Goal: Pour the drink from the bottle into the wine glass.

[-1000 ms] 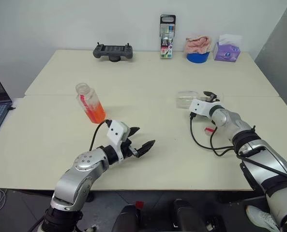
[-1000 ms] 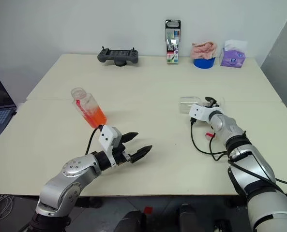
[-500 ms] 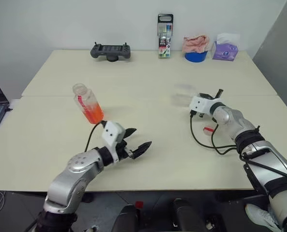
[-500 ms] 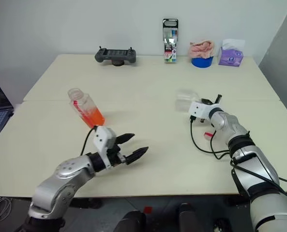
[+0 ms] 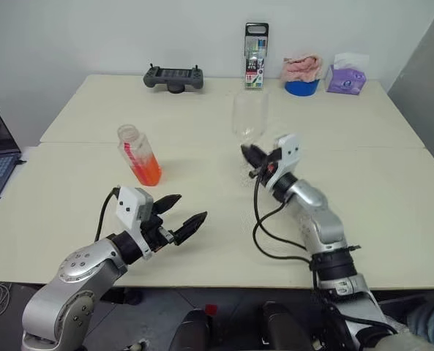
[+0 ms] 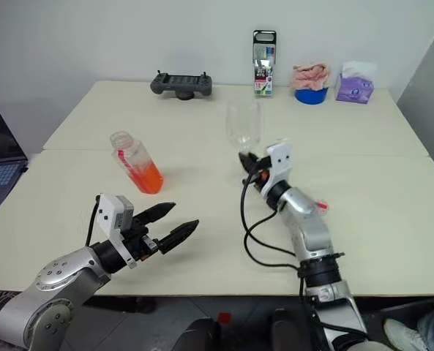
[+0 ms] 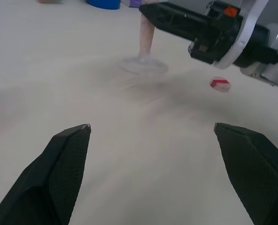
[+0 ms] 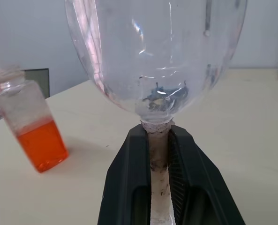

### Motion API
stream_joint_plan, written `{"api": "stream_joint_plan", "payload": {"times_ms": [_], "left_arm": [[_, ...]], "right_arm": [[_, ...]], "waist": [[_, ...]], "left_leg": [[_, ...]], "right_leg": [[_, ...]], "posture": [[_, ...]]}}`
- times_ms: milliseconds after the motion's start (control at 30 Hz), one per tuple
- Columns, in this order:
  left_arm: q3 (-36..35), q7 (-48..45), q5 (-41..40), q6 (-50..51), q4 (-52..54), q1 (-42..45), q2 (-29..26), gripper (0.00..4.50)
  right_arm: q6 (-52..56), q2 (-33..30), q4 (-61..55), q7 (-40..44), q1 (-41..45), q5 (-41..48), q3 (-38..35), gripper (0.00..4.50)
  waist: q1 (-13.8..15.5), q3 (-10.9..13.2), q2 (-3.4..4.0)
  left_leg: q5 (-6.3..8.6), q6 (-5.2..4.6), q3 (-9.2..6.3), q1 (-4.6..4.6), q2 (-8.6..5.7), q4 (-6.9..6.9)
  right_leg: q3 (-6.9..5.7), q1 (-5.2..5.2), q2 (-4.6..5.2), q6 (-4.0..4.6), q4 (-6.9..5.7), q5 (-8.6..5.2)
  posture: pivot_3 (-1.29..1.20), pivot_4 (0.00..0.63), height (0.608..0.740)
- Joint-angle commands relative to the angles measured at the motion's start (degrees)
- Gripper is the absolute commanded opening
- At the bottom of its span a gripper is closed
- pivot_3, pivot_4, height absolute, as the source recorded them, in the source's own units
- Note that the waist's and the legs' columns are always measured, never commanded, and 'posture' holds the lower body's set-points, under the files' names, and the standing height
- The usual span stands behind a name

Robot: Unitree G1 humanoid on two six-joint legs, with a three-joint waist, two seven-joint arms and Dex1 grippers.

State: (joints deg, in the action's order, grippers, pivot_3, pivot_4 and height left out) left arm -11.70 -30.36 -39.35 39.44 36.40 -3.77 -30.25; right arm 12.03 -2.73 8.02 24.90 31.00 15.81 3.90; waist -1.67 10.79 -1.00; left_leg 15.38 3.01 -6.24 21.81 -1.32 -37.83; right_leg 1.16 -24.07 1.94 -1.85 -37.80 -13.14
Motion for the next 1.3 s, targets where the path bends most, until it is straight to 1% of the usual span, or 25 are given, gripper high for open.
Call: {"api": "stream_joint_plan", "payload": {"times_ms": [33,200,400,600,767,833,900,1033,1133,1200,1233,1300], "left_arm": [[-1.4,0.4,-0.93,-0.48,2.54,0.18,-1.03,4.5],[-1.0,0.15,-0.37,-0.79,2.55,-0.1,-2.0,4.5],[0.85,-0.13,0.94,-1.14,2.63,-0.33,-2.97,4.5],[0.59,-0.63,1.36,-1.22,2.12,-0.27,-3.31,4.5],[1.0,-0.89,2.14,-1.49,1.38,-0.31,-3.37,4.5],[1.15,-0.98,2.4,-1.6,0.98,-0.16,-3.37,4.5],[1.3,-1.08,2.72,-1.76,0.37,0.1,-3.33,4.5],[1.57,-1.28,3.22,-2.05,-0.45,0.6,-3.32,4.5],[1.74,-1.4,3.5,-2.23,-0.86,0.98,-3.3,4.5],[1.74,-1.53,3.65,-2.32,-1.16,1.15,-3.34,4.5],[1.69,-1.61,3.69,-2.33,-1.24,1.14,-3.36,4.5],[1.6,-1.89,3.87,-2.44,-1.42,0.94,-3.38,4.5]], "right_arm": [[-3.68,1.35,-2.93,2.02,-2.69,0.07,1.79,0.22],[-9.03,2.71,1.87,2.88,-7.78,-2.63,4.3,0.22],[-15.02,3.12,8.9,2.25,-8.74,-6.33,5.24,0.22],[-14.19,1.53,8.37,4.14,-10.21,-6.56,6.03,0.22],[-11.65,-1.77,6.42,7.0,-12.78,-5.78,6.03,0.22],[-10.82,-2.27,5.74,7.44,-13.02,-5.55,6.12,0.22],[-10.11,-2.58,5.29,7.71,-12.78,-5.8,6.51,0.22],[-8.15,-2.48,5.37,6.72,-11.57,-7.22,7.17,0.22],[-7.42,-1.91,5.54,6.57,-10.98,-6.65,6.89,0.22],[-7.26,-1.9,5.48,6.86,-10.92,-6.49,6.86,0.94],[-7.09,-1.96,5.25,7.06,-11.03,-6.41,6.86,1.14],[-6.51,-2.16,4.64,7.66,-11.33,-6.21,6.89,1.85]], "waist": [[-0.07,0.0,0.0],[-0.21,0.0,0.0],[-0.22,-0.04,-0.02],[-0.21,-0.07,-0.02],[-0.2,-0.11,-0.03],[-0.19,-0.11,-0.03],[-0.16,-0.16,-0.07],[-0.16,-0.24,-0.14],[-0.17,-0.25,-0.14],[-0.18,-0.27,-0.14],[-0.18,-0.27,-0.14],[-0.13,-0.23,-0.1]], "left_leg": [[0.0,0.0,-0.01,-0.01,0.01,0.01],[0.0,0.0,-0.01,-0.04,0.12,0.06],[0.0,0.01,0.02,-0.12,0.16,0.05],[0.0,0.01,0.03,-0.19,0.17,0.05],[0.0,0.01,0.03,-0.25,0.17,0.05],[0.02,0.01,0.0,-0.46,0.17,0.1],[0.03,0.04,0.02,-0.94,0.16,0.33],[0.02,0.05,0.03,-1.08,0.17,0.7],[0.02,0.05,0.03,-1.13,0.22,0.79],[0.02,0.06,0.02,-1.15,0.25,0.8],[0.02,0.06,0.03,-1.15,0.26,0.8],[0.02,0.06,0.01,-1.06,0.25,0.81]], "right_leg": [[-0.01,0.0,-0.02,0.0,0.0,0.0],[0.01,-0.03,-0.19,0.03,-0.02,-0.02],[0.05,0.02,-0.24,0.05,-0.02,-0.04],[0.06,0.06,-0.25,0.06,-0.03,-0.05],[0.07,0.14,-0.24,0.04,-0.02,-0.1],[0.03,0.38,-0.24,-0.04,0.04,-0.25],[0.03,0.83,-0.22,0.0,0.19,-0.33],[0.03,0.89,-0.21,-0.01,0.39,-0.35],[0.02,0.88,-0.24,0.0,0.4,-0.35],[0.01,0.88,-0.26,0.0,0.4,-0.35],[0.01,0.88,-0.27,0.01,0.4,-0.34],[-0.01,0.82,-0.27,0.01,0.43,-0.34]], "posture": [[0.0,0.15,0.74],[0.0,0.15,0.74],[0.0,0.15,0.74],[0.0,0.15,0.74],[0.0,0.15,0.74],[0.0,0.15,0.74],[0.0,0.15,0.74],[0.0,0.15,0.74],[0.0,0.15,0.74],[0.0,0.15,0.74],[0.0,0.15,0.74],[0.0,0.15,0.74]]}}
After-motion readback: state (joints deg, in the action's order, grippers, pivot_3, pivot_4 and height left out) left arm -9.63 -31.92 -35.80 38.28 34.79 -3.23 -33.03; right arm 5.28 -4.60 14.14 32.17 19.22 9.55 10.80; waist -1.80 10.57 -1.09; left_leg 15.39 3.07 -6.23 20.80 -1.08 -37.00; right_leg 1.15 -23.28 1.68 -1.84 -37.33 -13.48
